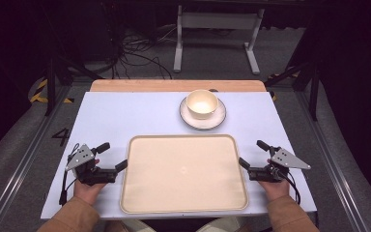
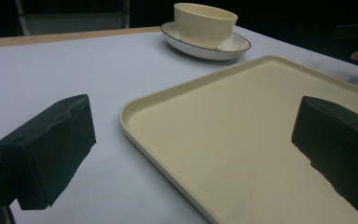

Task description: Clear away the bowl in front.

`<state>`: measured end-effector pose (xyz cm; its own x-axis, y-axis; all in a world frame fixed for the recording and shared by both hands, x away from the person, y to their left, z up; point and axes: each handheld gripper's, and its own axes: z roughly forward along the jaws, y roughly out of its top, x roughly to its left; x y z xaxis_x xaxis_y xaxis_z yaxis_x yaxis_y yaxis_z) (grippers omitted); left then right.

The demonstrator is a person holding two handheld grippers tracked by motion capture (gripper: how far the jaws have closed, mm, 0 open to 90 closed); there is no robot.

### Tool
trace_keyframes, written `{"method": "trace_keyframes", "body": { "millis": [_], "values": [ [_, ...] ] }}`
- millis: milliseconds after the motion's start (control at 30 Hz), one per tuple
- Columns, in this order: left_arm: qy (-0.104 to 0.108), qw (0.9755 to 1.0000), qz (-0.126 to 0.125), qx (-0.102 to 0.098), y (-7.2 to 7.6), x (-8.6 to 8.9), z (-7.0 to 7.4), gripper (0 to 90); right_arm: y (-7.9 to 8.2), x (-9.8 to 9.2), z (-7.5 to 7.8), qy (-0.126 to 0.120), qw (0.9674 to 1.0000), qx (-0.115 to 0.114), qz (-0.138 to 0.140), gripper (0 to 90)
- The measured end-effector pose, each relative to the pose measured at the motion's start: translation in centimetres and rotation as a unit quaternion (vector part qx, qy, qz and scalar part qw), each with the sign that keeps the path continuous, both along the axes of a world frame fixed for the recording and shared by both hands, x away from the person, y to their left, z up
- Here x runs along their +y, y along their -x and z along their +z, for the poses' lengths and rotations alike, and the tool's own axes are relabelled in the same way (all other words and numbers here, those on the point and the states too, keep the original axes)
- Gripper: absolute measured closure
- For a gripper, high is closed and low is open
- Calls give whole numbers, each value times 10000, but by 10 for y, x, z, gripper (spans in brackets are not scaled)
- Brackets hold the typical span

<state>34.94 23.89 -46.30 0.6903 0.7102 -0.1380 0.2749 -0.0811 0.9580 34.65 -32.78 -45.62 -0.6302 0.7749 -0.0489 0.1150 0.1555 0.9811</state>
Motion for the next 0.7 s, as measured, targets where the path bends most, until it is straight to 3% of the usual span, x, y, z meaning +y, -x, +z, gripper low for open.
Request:
{"method": "trace_keyframes", "body": {
  "millis": [167, 500, 633, 700],
  "values": [
    [97, 9996, -25, -265, 0, 0, -1, 2, 0, 0, 0, 4, 10000, -9, 16, 34],
    [77, 9995, -33, -291, -1, -1, -2, 2, 1, -1, 0, -24, 10000, -34, 7, 23],
    [311, 9993, -50, 216, 0, -1, 2, 4, 1, -1, 0, -22, 10000, -30, 10, 23],
    [363, 9990, -60, 272, 1, -4, 5, 2, 1, -1, 0, -23, 10000, -21, 4, 24]
  ]
}}
